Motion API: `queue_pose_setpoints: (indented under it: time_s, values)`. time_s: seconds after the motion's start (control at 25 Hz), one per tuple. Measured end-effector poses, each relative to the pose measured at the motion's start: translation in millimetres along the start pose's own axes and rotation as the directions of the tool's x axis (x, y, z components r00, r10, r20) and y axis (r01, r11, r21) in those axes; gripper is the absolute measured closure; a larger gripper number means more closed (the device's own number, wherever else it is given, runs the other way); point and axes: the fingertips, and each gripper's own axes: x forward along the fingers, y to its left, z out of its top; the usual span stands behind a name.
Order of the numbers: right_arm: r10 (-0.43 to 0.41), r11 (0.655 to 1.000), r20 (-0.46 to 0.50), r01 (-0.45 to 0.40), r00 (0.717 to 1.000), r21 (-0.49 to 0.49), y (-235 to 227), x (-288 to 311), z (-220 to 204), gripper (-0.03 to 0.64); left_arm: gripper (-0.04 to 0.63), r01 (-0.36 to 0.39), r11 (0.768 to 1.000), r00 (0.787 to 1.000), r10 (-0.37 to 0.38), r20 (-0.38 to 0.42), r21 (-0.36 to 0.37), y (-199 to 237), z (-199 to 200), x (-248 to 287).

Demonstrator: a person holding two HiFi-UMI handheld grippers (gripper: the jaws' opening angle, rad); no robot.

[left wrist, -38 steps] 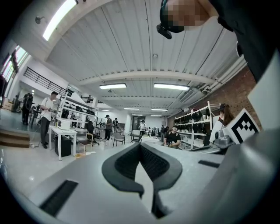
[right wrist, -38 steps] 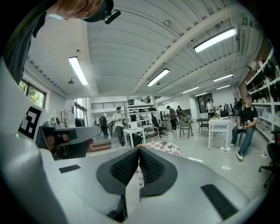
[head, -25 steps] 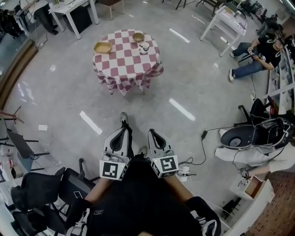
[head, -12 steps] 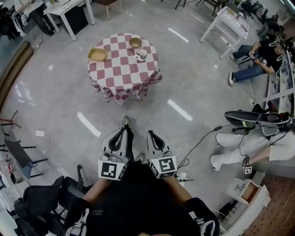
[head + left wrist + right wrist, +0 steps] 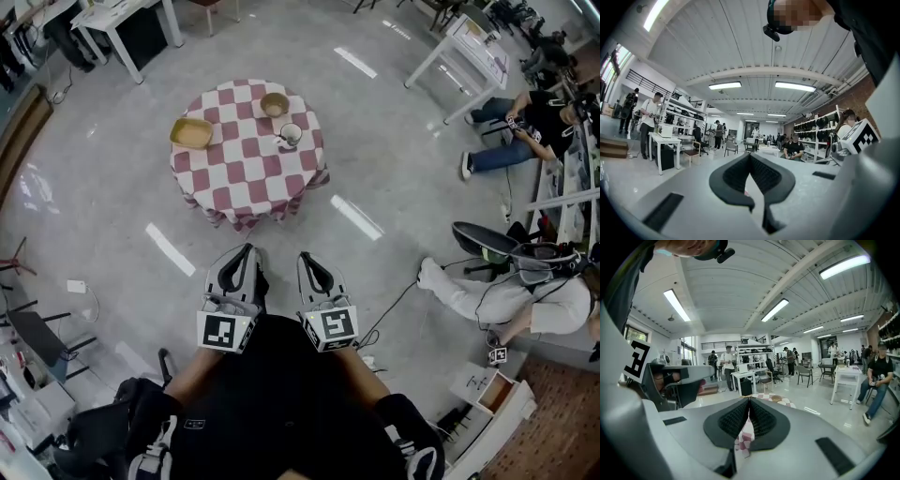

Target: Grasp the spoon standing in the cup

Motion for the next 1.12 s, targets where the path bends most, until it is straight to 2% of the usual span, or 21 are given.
queue_pose_setpoints:
  time_s: [0.36,0.72,0.88,1.04,1.12]
  values:
    - [-0.042,0.999,-0.02,0.042,0.999,-0.015,-16,97,34,0.589,0.588,0.063,0.998,0.998,-0.062,0.013,-0.017,83,16,71]
    - [-0.063,0.998,-0.059,0.061,0.996,-0.033,-29,156,34,0.589,0.586,0.082,0.995,0.996,-0.083,-0.017,-0.057,111,10,99]
    - [-0.062,0.997,-0.071,0.059,0.996,-0.04,-39,181,29,0.589,0.588,0.073,0.995,0.997,-0.073,-0.006,-0.062,124,9,113]
    - [-0.063,0.997,-0.103,0.059,0.993,-0.04,-52,205,21,0.589,0.588,0.056,0.997,0.996,-0.059,-0.06,-0.055,136,1,128]
    - [-0.065,0.997,-0.119,0.06,0.991,-0.047,-60,217,16,0.589,0.586,0.045,0.997,0.998,-0.048,-0.042,-0.061,142,4,138]
